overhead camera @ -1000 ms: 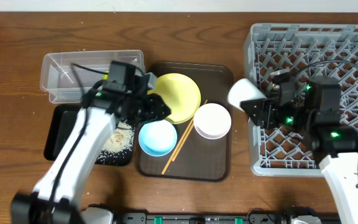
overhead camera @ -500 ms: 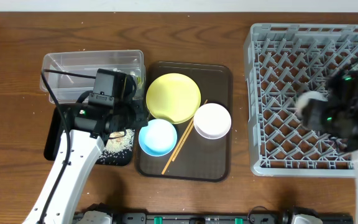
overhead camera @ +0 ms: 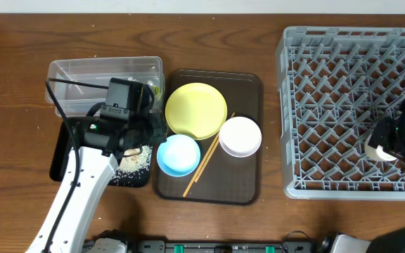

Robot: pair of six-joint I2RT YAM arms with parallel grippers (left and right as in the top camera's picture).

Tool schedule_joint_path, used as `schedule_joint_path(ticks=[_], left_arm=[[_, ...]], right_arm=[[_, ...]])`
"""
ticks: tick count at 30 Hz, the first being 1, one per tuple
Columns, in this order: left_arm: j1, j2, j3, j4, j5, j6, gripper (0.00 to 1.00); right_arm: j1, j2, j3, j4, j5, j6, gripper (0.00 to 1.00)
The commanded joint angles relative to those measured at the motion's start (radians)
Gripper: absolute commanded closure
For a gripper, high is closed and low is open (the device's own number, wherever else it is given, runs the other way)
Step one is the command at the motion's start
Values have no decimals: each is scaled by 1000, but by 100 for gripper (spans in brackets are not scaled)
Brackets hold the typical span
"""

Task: Sort waste into correct bins and load items into the dishwasher rack
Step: 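Place the white cup into the dish rack with the right gripper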

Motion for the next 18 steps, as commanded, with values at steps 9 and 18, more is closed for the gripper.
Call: schedule_joint_path(ticks=[9, 18], left_arm=[[6, -4, 8, -4, -16, 13, 60], [6, -4, 8, -5, -16, 13, 54]], right_arm=[[-13, 151, -9, 24, -15, -12, 50], [-13, 177, -8, 32, -80, -10, 1]])
